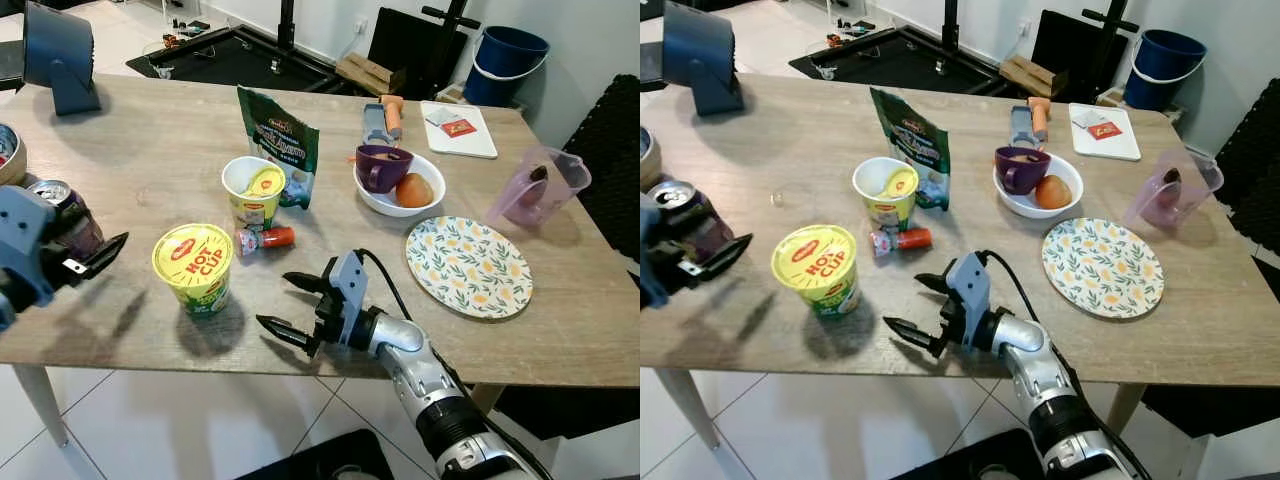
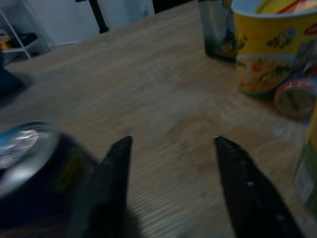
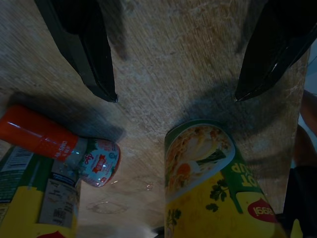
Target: Restocking fridge
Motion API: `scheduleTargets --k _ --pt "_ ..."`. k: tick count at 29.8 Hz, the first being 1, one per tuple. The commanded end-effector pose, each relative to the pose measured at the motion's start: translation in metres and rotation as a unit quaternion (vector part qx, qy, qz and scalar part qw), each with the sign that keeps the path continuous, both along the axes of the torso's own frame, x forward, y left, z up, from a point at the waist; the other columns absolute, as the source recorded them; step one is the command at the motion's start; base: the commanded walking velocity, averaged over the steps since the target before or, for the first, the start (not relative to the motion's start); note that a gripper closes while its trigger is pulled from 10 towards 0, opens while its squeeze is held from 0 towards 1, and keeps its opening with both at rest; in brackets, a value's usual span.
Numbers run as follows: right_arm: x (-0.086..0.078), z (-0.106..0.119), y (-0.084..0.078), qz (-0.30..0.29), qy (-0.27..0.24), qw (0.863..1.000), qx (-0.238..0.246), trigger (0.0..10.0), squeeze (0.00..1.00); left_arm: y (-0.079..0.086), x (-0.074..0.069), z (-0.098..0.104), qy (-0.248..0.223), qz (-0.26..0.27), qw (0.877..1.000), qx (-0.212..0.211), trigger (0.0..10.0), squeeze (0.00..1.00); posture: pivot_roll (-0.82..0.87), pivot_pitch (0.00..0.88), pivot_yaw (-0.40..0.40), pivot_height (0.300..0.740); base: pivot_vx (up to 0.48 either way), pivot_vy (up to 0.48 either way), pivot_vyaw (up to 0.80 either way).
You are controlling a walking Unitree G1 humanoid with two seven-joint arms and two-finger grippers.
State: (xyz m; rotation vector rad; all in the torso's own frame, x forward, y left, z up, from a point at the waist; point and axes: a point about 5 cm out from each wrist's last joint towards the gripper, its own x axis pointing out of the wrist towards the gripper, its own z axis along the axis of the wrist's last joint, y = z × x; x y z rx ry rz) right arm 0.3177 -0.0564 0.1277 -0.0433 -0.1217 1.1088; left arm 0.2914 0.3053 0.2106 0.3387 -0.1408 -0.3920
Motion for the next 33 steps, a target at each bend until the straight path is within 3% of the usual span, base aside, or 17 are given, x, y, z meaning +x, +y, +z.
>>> scheduleTargets --k 1,17,18,19,26,33 --pt "-0.003 -0.004 -0.001 0.001 0.006 1.0 -0.007 10.0 0.0 -0.006 0.005 -0.01 -0.002 0.003 1.0 -0.014 0.0 0.0 0.13 0.216 -0.065 0.74 0.0 0.0 0.0" --pt "-0.013 -0.003 0.005 0.044 0.009 0.999 -0.004 10.0 0.0 -0.027 0.015 -0.022 -0.025 0.01 0.997 -0.076 0.0 0.0 0.12 0.218 -0.068 0.74 0.0 0.0 0.0" --pt "-0.015 -0.002 0.007 0.05 0.009 0.999 -0.003 10.0 0.0 -0.032 0.015 -0.025 -0.022 0.002 0.996 -0.082 1.3 0.0 0.12 0.218 -0.068 0.74 0.0 0.0 0.0" --pt "-0.017 -0.001 0.009 0.056 0.01 0.998 0.0 10.0 0.0 -0.036 0.015 -0.028 -0.019 -0.006 0.996 -0.087 10.0 0.0 0.12 0.218 -0.068 0.74 0.0 0.0 0.0" --pt "-0.022 -0.001 0.015 0.069 0.008 0.998 0.002 10.0 0.0 -0.046 0.015 -0.031 -0.018 -0.022 0.995 -0.096 10.0 0.0 0.12 0.214 -0.066 0.74 0.0 0.0 0.0" --pt "-0.023 -0.005 0.03 0.036 -0.007 0.999 -0.009 10.0 0.0 -0.057 0.016 -0.034 -0.015 -0.039 0.994 -0.1 10.0 0.0 0.12 0.212 -0.064 0.74 0.0 0.0 0.0"
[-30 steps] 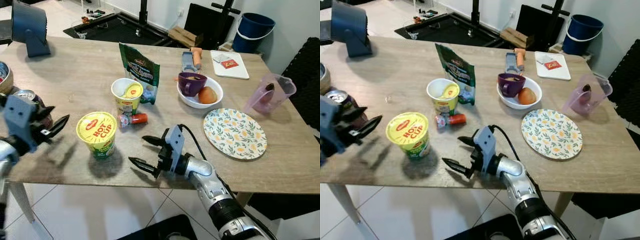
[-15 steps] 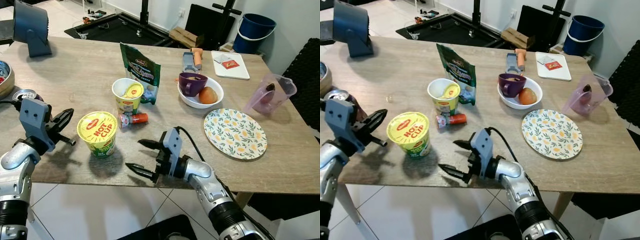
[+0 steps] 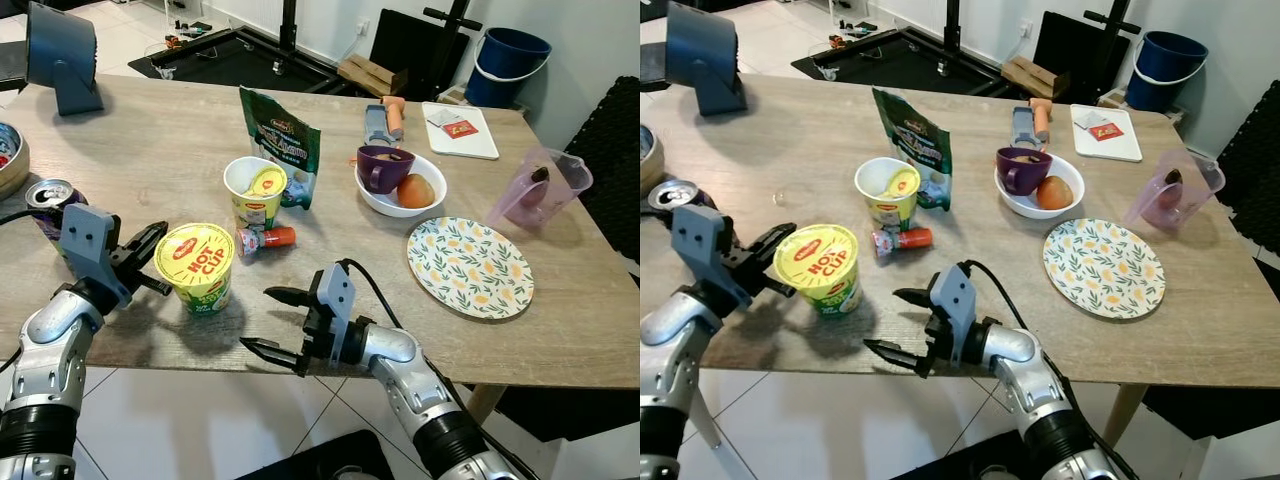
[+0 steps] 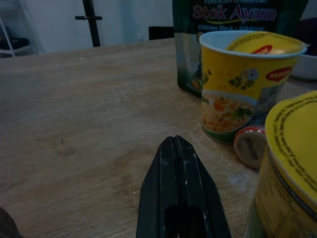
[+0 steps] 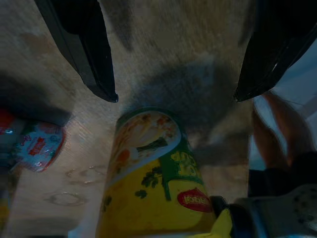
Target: Restocking fridge
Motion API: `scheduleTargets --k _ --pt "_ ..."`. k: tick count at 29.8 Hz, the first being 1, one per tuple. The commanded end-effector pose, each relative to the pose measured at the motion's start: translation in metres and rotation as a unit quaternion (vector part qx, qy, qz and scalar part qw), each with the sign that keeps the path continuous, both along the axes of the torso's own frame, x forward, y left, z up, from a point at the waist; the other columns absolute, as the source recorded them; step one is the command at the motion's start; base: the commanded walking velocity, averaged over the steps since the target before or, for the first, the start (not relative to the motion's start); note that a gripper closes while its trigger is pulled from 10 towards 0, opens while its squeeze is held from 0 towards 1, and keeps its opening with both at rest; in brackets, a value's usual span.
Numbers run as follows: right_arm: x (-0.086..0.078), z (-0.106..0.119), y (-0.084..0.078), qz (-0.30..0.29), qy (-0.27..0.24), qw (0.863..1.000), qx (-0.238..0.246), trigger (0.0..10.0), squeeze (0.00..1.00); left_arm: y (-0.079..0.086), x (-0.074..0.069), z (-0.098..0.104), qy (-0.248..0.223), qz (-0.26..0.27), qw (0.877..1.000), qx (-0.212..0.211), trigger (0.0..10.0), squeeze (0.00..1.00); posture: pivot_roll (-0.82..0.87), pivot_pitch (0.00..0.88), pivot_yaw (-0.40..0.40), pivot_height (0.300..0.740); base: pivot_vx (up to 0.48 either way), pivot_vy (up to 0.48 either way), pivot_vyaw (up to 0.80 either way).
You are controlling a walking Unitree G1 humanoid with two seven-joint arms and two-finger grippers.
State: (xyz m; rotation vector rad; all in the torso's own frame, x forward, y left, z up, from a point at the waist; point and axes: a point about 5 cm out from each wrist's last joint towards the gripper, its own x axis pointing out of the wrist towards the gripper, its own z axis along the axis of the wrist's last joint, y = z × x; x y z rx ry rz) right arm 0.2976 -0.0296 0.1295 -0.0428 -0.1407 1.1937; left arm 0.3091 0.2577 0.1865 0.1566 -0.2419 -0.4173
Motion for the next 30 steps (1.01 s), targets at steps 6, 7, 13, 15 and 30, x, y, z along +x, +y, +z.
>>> scheduleTargets --k 6,7,13,15,30 --pt "0.001 -0.007 0.008 -0.052 -0.015 0.998 -0.013 10.0 1.0 -0.014 -0.002 -0.013 0.013 -0.019 1.0 -0.003 10.0 0.0 0.12 0.216 -0.059 0.74 0.0 0.0 0.0" --pt "0.001 -0.006 0.009 -0.053 -0.015 0.998 -0.011 10.0 1.0 -0.015 -0.002 -0.013 0.013 -0.021 1.0 -0.004 10.0 0.0 0.12 0.216 -0.059 0.74 0.0 0.0 0.0" --pt "0.0 -0.006 0.01 -0.055 -0.01 0.998 -0.004 10.0 1.0 -0.015 -0.002 -0.012 0.012 -0.023 1.0 -0.002 10.0 0.0 0.13 0.216 -0.057 0.74 0.0 0.0 0.0" --pt "0.001 -0.007 0.011 -0.06 -0.009 0.998 -0.004 10.0 1.0 -0.015 -0.002 -0.012 0.012 -0.023 1.0 -0.002 10.0 0.0 0.13 0.218 -0.055 0.74 0.0 0.0 0.0" --pt "0.004 -0.006 0.023 -0.099 -0.005 0.995 0.027 10.0 0.0 -0.021 -0.002 -0.012 0.013 -0.032 0.999 -0.002 10.0 0.0 0.14 0.226 -0.048 0.74 0.0 0.0 0.0"
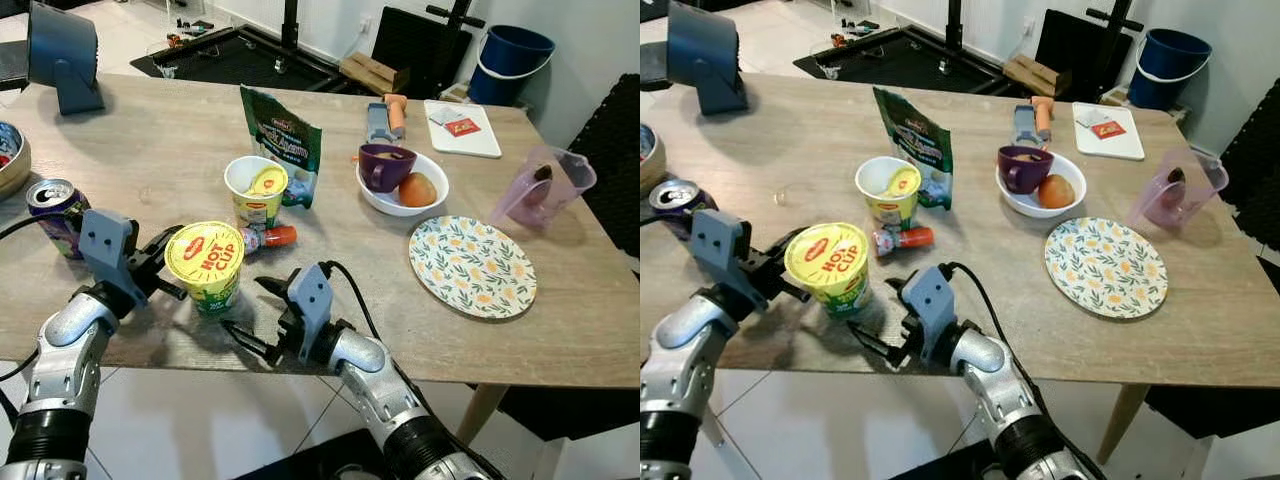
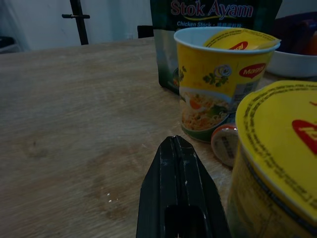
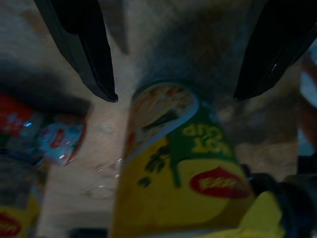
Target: Restocking fridge
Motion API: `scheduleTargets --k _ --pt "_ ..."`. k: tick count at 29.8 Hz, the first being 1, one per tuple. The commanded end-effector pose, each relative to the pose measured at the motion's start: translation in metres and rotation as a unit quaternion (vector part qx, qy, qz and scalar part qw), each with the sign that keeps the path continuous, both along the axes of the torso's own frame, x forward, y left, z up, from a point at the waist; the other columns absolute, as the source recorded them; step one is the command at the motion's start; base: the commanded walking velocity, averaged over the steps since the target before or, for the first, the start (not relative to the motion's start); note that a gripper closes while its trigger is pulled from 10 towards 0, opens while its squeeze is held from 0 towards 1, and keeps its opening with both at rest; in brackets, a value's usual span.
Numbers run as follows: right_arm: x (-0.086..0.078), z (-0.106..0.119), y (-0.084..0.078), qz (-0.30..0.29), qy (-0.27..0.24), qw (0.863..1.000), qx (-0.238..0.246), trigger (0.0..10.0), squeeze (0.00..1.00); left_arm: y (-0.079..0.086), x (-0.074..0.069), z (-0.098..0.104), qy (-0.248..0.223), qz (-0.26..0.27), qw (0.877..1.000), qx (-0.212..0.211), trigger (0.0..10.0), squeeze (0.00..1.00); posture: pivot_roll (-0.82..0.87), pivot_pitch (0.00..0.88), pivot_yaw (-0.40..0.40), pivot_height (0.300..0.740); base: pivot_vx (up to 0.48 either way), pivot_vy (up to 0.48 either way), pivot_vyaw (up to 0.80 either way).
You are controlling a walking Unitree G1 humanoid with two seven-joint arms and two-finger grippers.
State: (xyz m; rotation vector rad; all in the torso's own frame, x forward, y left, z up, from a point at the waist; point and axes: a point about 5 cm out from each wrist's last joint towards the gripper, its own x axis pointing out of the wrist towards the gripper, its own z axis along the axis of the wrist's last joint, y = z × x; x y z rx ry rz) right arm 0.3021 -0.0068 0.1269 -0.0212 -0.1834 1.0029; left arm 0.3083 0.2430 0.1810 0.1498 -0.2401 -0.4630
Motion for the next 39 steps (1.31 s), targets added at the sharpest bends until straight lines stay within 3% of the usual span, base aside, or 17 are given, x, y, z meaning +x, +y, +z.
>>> scheduleTargets --k 1,7,16,39 --pt "0.002 -0.002 0.0 -0.022 0.0 1.0 0.002 10.0 0.0 -0.006 -0.001 -0.007 0.01 -0.01 1.0 -0.001 10.0 0.0 0.14 0.227 -0.046 0.74 0.0 0.0 0.0" --pt "0.004 -0.001 0.002 -0.041 -0.004 0.999 0.002 10.0 0.0 -0.007 -0.001 -0.006 0.01 -0.011 1.0 -0.001 10.0 0.0 0.14 0.23 -0.041 0.74 0.0 0.0 0.0" --pt "-0.013 -0.007 0.017 0.025 0.016 0.999 0.027 10.0 0.0 -0.01 -0.002 -0.006 0.012 -0.019 1.0 0.0 10.0 0.0 0.15 0.241 -0.029 0.74 0.0 0.0 0.0" --pt "-0.009 0.002 0.022 0.005 0.008 0.998 0.065 10.0 0.0 -0.028 0.0 -0.013 0.028 -0.054 0.998 -0.01 10.0 0.0 0.15 0.252 -0.002 0.74 0.0 0.0 0.0"
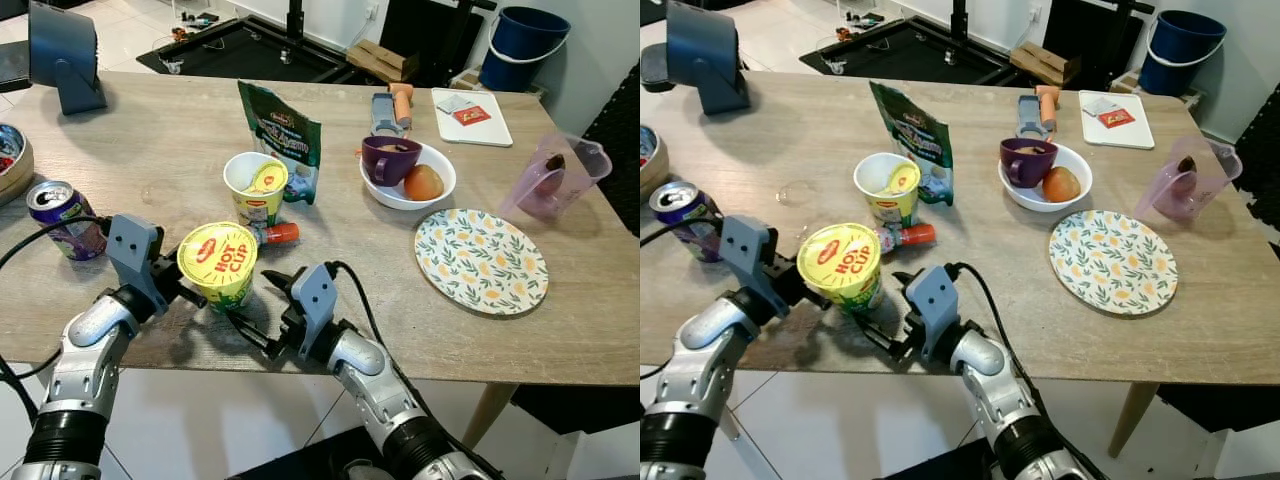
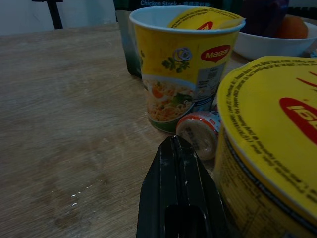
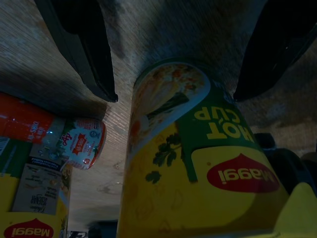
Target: Restocking fridge
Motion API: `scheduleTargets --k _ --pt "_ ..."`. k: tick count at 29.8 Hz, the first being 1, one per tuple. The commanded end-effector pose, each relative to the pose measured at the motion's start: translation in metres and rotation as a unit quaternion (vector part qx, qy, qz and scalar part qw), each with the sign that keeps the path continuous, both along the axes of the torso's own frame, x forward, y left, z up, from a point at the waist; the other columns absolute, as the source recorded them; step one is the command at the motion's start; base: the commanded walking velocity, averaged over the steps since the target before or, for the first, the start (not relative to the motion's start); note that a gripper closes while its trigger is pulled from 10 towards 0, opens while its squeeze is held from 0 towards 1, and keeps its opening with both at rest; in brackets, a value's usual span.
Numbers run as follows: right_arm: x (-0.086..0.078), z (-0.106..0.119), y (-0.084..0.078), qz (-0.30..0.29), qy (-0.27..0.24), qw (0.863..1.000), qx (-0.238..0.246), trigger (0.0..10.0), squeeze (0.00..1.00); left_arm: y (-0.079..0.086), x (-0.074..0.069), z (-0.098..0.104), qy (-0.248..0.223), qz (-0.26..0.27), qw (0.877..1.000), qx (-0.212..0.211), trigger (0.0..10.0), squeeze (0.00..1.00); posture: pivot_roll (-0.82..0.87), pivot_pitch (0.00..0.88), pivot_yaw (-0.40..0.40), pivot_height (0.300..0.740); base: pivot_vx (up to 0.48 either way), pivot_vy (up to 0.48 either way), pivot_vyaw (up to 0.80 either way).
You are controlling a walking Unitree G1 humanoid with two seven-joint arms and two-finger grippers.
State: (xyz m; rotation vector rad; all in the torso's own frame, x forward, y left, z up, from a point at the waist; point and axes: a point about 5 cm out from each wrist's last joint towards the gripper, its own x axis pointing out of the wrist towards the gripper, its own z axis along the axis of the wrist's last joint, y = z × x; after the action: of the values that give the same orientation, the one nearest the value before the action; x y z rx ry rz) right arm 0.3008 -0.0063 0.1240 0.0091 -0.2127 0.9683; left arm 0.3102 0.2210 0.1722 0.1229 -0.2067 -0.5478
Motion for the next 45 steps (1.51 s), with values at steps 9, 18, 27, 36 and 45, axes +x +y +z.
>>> scheduleTargets --k 9,18,27,36,45 --pt "-0.012 0.013 0.025 0.04 0.009 0.996 0.079 10.0 0.0 -0.01 -0.001 -0.004 0.007 -0.018 1.0 -0.006 10.0 0.0 0.16 0.249 0.005 0.74 0.0 0.0 0.0" --pt "-0.018 0.015 0.033 0.059 -0.004 0.995 0.076 10.0 0.0 -0.011 -0.001 -0.003 0.008 -0.023 1.0 -0.005 10.0 0.0 0.16 0.252 0.011 0.74 0.0 0.0 0.0" --pt "-0.024 0.013 0.043 0.075 -0.017 0.996 0.056 10.0 0.0 -0.013 -0.001 -0.003 0.009 -0.027 1.0 -0.006 10.0 0.0 0.16 0.255 0.012 0.74 0.0 0.0 0.0" --pt "-0.023 0.01 0.046 0.065 -0.021 0.997 0.033 10.0 0.0 -0.02 -0.001 -0.005 0.011 -0.038 0.999 -0.01 10.0 0.0 0.17 0.256 0.011 0.74 0.0 0.0 0.0" --pt "-0.021 0.011 0.046 0.059 -0.024 0.997 0.031 10.0 0.0 -0.023 0.0 -0.006 0.014 -0.044 0.999 -0.01 10.0 0.0 0.17 0.257 0.013 0.74 0.0 0.0 0.0"
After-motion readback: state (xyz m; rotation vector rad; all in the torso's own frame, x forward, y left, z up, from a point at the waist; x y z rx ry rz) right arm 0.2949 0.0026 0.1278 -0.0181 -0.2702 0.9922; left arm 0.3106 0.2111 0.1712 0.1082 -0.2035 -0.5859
